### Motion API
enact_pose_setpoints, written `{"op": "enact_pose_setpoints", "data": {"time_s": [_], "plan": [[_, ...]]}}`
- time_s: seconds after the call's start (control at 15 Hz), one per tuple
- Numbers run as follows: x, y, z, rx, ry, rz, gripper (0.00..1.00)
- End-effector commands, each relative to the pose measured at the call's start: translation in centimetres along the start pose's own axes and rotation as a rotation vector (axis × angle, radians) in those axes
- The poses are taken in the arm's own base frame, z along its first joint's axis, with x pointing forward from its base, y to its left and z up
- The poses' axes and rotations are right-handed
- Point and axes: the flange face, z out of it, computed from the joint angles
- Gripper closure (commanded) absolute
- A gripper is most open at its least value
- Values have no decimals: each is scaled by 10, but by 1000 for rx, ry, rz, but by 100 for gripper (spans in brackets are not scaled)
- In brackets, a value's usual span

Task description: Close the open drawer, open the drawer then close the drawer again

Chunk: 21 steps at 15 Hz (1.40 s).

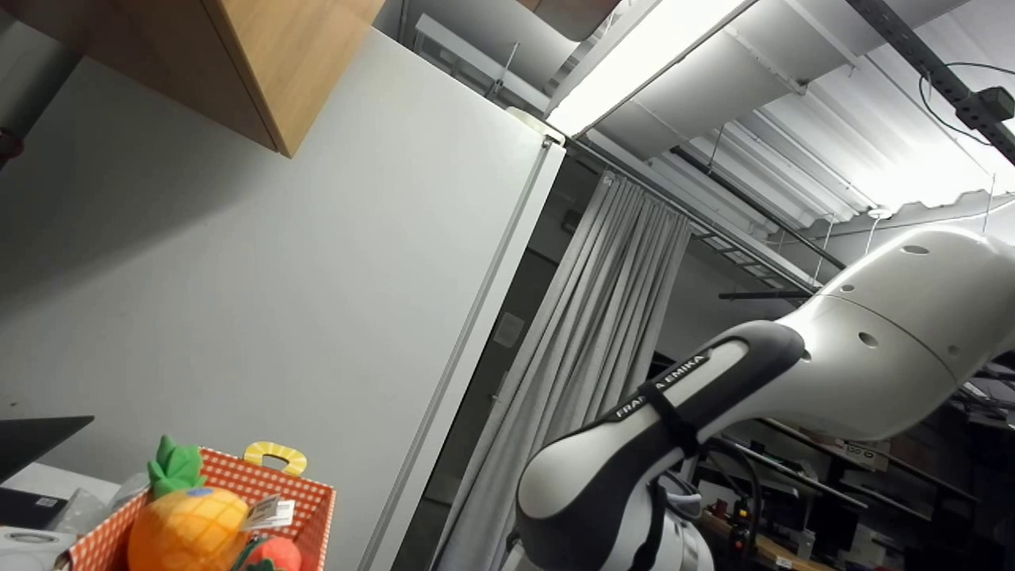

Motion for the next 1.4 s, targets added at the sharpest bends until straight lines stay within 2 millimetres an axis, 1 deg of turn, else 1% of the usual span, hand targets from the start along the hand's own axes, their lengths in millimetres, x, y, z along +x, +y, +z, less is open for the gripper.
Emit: {"op": "enact_pose_setpoints", "data": {"time_s": [0.0,0.6,0.73,1.0,1.33], "plan": [[-12,-13,0,52,10,0,100],[-24,-35,6,134,3,-13,100],[-23,-35,4,122,-7,-28,100],[-16,-27,-2,92,-5,-45,100],[-14,-15,6,48,-11,-65,100]]}}
